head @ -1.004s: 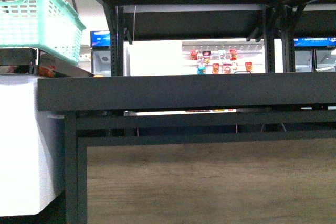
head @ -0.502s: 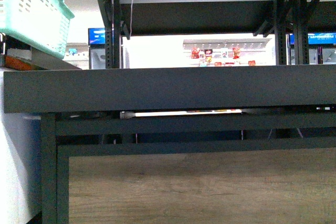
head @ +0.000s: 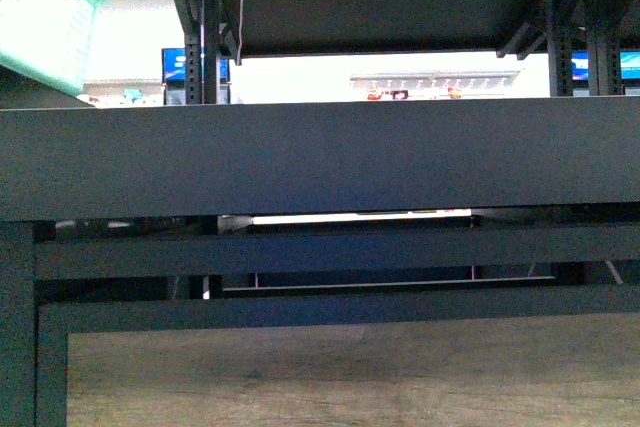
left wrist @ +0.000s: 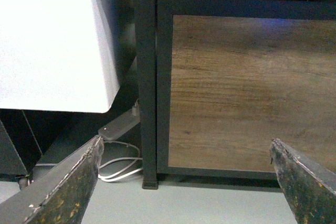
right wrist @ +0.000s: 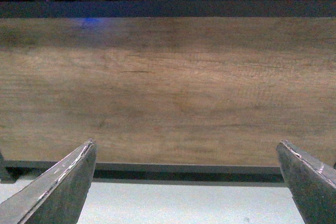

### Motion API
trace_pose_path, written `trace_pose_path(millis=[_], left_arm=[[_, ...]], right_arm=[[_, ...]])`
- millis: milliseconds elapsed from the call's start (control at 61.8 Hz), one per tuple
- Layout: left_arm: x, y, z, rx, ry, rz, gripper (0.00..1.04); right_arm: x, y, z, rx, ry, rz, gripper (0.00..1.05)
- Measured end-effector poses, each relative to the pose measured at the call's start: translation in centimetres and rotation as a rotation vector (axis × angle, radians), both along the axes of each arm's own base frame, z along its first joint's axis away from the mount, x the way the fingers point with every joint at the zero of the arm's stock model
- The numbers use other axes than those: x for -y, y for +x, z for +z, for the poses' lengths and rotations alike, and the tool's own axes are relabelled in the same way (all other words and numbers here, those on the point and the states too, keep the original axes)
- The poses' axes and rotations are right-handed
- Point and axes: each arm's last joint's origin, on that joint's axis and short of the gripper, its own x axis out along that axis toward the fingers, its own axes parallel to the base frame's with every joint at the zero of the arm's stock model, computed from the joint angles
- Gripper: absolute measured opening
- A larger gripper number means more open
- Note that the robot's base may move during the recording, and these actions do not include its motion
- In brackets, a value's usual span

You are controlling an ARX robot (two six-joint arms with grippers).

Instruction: Pick lemon from shelf

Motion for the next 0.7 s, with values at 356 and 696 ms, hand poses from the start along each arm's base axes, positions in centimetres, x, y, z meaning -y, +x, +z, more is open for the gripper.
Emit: trace_pose_path(millis=[356, 696], left_arm=[[0.00, 0.00, 0.00, 0.000, 0.000, 0.000, 0.97], [0.00, 0.00, 0.00, 0.000, 0.000, -0.001, 0.97]], right_arm=[[0.00, 0.00, 0.00, 0.000, 0.000, 0.000, 1.02], [0.00, 0.00, 0.00, 0.000, 0.000, 0.000, 1.02]])
